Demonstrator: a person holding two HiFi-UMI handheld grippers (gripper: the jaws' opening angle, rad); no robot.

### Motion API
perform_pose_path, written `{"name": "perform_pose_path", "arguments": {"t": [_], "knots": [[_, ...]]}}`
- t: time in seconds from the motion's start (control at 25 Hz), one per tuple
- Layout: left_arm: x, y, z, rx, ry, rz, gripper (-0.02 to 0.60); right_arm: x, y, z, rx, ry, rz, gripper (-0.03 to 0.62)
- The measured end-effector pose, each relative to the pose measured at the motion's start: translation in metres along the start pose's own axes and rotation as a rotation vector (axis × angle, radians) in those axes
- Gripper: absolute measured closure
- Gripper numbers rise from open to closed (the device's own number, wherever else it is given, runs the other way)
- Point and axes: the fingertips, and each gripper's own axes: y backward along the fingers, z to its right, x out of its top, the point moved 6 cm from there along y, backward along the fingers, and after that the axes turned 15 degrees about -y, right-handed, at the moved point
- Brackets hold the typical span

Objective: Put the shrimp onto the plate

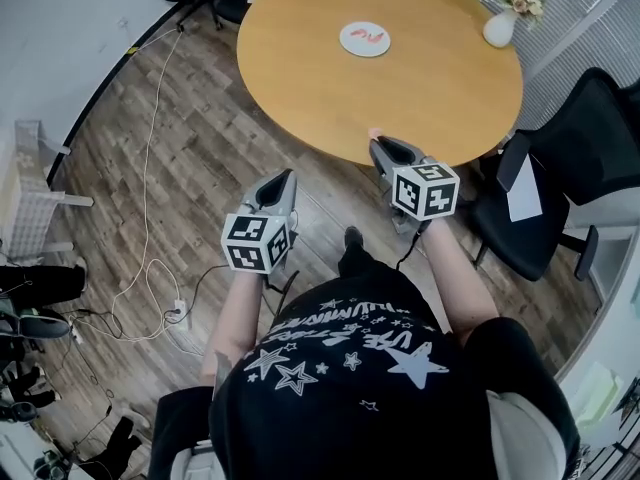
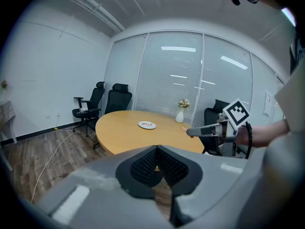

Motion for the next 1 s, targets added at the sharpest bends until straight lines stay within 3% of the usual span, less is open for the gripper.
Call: {"name": "perform_pose_path", "arguments": {"t": [0.64, 1.0], "knots": [[0.045, -0.082, -0.027, 0.072, -0.009, -0.016, 0.580, 0.058, -0.055, 0.049, 0.076, -0.010, -0.024, 0.536], [0.065, -0.101, -0.048, 0.055, -0.024, -0.005, 0.580, 0.077, -0.068, 0.061, 0.045, -0.032, -0.006, 0.536]]}}
